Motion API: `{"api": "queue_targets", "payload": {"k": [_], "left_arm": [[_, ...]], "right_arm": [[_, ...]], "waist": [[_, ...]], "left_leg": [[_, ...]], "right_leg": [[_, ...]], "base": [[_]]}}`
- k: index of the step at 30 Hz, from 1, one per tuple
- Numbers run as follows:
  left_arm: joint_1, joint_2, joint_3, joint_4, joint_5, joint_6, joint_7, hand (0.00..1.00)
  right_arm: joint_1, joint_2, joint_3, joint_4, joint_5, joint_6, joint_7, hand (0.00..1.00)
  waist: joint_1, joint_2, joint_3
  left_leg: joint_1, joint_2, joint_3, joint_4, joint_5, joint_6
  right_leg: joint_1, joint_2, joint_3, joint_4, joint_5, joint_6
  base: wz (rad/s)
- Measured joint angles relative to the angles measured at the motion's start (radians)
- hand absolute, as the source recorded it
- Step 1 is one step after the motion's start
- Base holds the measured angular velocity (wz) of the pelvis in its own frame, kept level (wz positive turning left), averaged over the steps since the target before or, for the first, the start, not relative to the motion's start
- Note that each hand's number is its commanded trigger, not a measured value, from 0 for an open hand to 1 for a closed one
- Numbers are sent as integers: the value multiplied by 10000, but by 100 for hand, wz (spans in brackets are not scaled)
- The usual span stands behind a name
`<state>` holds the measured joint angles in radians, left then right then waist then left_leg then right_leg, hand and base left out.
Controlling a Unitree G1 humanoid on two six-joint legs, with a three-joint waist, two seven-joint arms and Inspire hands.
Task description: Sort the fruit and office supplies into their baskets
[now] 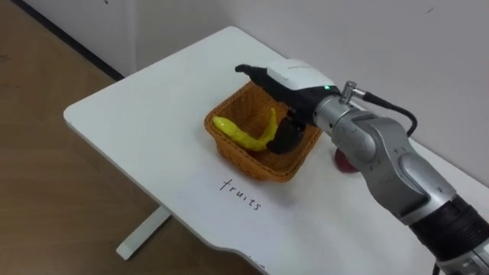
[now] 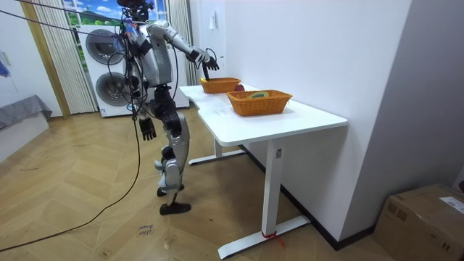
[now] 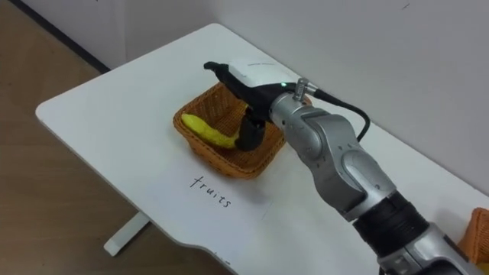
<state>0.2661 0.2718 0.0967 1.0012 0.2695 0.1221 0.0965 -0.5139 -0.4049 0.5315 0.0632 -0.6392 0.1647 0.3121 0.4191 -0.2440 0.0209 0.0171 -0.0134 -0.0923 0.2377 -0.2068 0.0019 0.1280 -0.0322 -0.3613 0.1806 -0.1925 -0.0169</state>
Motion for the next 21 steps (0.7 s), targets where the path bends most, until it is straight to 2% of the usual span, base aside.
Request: {"api": "queue_targets", "payload": {"k": [7,14,21], "left_arm": [[2,64,-2,1,-36,0,-8,0],[-79,87,-5,-6,-31,-2,-7,0],[-98,125,-6,33,-31,-5,-17,0]], "right_arm": [[8,-1,35,15,0,15,106,0],[15,-1,576,37,1,-2,111,0],[17,-14,576,78,54,-20,99,0]], "waist": [[26,-5,-2],[7,-6,-2],[-39,22,19]], "left_leg": [[-44,6,39,-46,2,-3],[-37,7,60,-96,2,-3],[86,7,60,-155,1,-2]], "right_leg": [[-9,25,2,-120,0,0],[-37,23,16,-125,0,0],[67,23,14,-131,0,0]], "base": [[0],[0],[0]]}}
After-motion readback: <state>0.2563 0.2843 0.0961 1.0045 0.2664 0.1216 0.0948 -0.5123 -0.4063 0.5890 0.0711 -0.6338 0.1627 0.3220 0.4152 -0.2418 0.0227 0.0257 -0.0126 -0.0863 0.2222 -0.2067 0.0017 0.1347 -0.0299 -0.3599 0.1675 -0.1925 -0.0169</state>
